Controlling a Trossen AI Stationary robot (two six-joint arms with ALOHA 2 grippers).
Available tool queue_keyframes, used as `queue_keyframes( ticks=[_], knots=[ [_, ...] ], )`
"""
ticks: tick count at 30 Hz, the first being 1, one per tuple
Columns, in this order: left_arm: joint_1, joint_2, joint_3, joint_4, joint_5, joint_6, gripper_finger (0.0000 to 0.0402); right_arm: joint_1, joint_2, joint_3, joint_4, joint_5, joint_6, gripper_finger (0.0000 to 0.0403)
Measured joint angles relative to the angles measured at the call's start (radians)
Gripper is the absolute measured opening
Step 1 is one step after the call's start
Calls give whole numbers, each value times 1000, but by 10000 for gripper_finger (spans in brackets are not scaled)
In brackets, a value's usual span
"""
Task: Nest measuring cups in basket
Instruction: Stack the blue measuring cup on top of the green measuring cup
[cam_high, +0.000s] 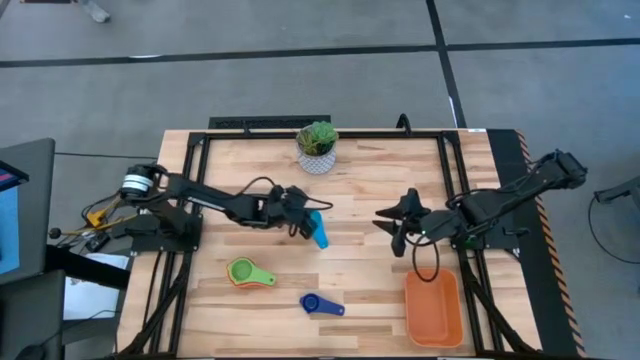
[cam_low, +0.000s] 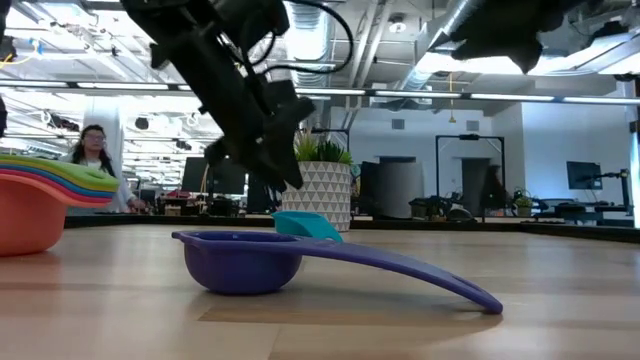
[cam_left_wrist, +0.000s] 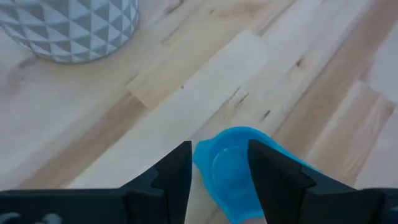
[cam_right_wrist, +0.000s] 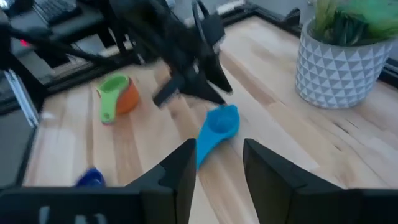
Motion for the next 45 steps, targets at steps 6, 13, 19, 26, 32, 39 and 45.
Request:
queue_keyframes(
  ticks=[6,13,19,26,32,39,45],
  knots=[
    [7,68,25,-9,35,-31,147,3,-38,0,-13,-1,17,154],
    [31,80,27,-68,35,-50,147,3,-40,0,-44,-1,50,136],
    [31,80,27,-72,28,-39,147,2,-21,1,-46,-4,79,126],
    [32,80,27,-89,76,-30,115,2,-13,1,-52,-4,80,123],
    [32,80,27,-117,75,-55,32,2,-14,1,-50,-4,102,123],
    [32,78,27,-131,91,-68,5,3,-14,1,-50,-4,106,121],
    [23,65,27,-144,88,-89,2,3,-14,1,-50,-4,132,122]
  ],
)
